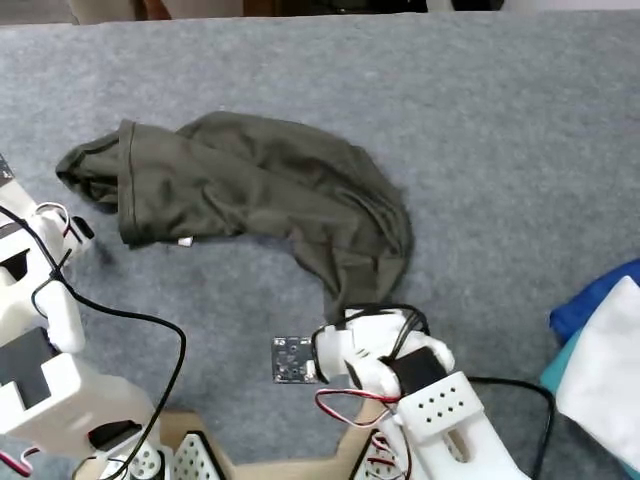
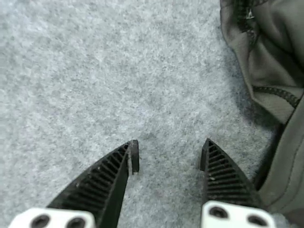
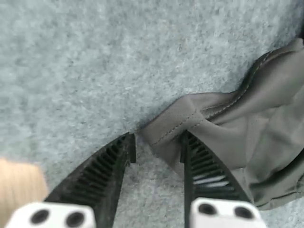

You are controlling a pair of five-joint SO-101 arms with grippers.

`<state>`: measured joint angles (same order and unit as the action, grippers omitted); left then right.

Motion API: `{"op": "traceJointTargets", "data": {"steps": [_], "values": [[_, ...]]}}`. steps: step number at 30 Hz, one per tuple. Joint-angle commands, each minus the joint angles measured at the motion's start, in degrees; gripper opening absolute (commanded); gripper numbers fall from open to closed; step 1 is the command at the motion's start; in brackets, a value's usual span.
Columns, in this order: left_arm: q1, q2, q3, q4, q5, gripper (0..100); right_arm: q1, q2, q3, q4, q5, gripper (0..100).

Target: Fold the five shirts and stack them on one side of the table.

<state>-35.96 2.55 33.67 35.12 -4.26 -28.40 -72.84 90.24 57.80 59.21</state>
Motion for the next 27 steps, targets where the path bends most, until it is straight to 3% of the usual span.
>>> {"op": "traceJointTargets", "data": {"steps": [1,27], "values": [[0.7,-0.3,-2.5,0.5,-0.4,22,-0.8,-0.5,0.1,1.3,0.4,17.4],[0.7,-0.5,-2.1,0.5,-0.5,22,-0.7,-0.1,-0.1,2.0,5.7,10.1]]}}
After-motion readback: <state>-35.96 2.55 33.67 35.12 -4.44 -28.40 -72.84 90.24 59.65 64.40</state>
